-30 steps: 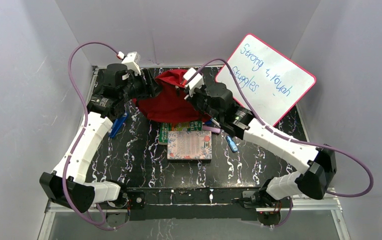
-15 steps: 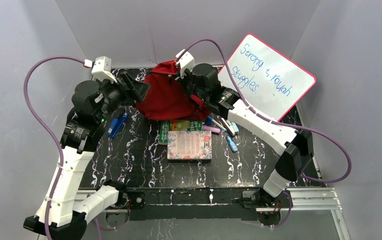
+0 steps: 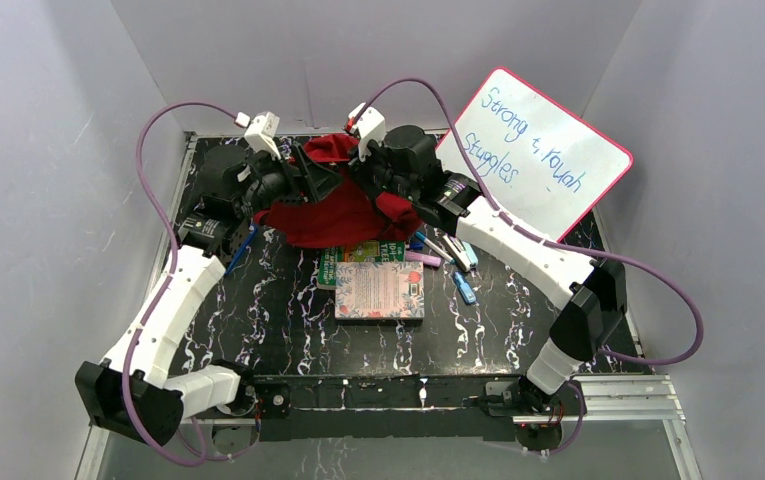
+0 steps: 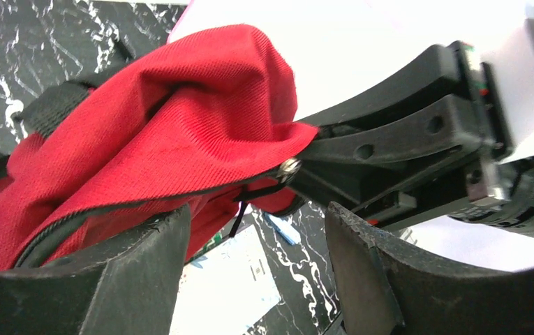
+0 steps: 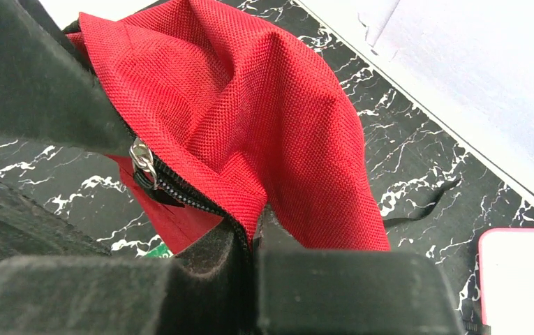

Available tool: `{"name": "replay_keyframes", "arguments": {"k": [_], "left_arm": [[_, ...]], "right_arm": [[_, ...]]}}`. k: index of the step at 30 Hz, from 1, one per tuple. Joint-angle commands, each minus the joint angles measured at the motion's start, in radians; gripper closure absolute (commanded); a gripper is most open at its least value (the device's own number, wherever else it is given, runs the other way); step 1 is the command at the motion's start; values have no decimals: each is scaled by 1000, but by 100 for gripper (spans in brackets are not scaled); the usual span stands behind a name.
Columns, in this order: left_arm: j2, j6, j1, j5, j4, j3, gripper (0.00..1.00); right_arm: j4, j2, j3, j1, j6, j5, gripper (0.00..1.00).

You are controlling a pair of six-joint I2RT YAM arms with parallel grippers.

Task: Pack the student bag
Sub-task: Unzip the student bag at the center of the board.

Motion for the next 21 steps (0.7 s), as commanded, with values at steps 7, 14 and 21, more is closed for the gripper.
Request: {"name": "replay_keyframes", "arguments": {"k": [7, 14, 21], "left_arm": [[26, 2, -2, 85, 195, 18, 32], [57, -21, -2, 128, 226, 19, 49], [52, -19, -3, 119, 231, 11, 77]], "right_arm": [[11, -61, 51, -2, 33, -94, 100], [19, -63, 47, -3, 42, -101, 100], [19, -62, 43, -2, 42, -101, 100]]}}
